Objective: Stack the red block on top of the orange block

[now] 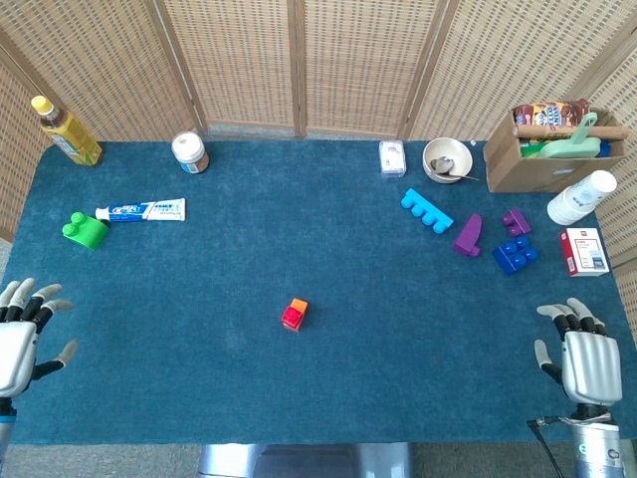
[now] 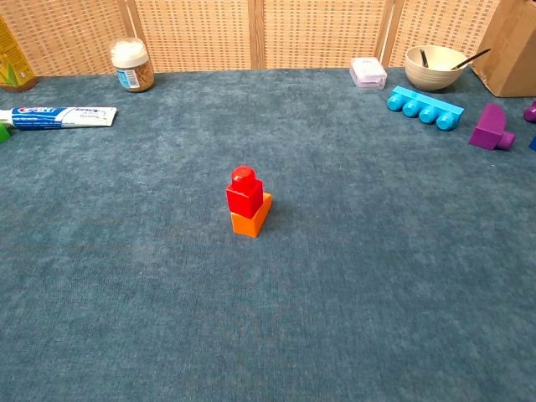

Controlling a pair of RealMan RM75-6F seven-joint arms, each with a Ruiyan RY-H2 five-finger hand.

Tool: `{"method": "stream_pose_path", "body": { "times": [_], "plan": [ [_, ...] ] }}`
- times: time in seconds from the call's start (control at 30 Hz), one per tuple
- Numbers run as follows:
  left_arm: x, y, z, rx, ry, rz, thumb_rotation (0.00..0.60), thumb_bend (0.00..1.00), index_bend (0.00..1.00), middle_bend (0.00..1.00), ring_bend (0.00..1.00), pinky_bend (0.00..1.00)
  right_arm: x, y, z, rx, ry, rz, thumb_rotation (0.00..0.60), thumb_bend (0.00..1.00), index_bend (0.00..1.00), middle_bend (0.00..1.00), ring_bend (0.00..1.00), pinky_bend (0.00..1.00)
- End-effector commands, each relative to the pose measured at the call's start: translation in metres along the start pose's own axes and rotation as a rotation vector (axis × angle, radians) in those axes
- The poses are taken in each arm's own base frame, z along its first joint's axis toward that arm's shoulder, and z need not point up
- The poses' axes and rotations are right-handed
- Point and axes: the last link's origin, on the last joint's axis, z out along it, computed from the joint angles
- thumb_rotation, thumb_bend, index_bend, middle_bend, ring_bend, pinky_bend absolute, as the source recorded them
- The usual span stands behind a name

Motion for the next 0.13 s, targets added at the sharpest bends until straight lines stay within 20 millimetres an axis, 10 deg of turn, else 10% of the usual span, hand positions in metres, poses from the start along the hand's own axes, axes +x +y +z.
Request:
{"method": "stream_pose_path", "body": {
  "times": [0.03, 0.13],
  "plan": [
    [-0.0022, 0.0004, -0.0027, 0.006, 0.003, -0.011, 0.600, 0.34, 0.33, 0.23, 0.08, 0.06, -0.0002, 0.0001, 0.0001, 0.005, -0.010, 0.005, 0.598, 0.32, 0.32, 0.35, 0.19, 0.34],
    [-0.0028, 0.0006, -0.0029, 0.009, 0.002, -0.019, 0.600, 0.34, 0.33, 0.23, 0.08, 0.06, 0.0000, 0.0000, 0.0003, 0.009, -0.013, 0.009, 0.599, 0.32, 0.32, 0.35, 0.19, 0.34]
  ]
}}
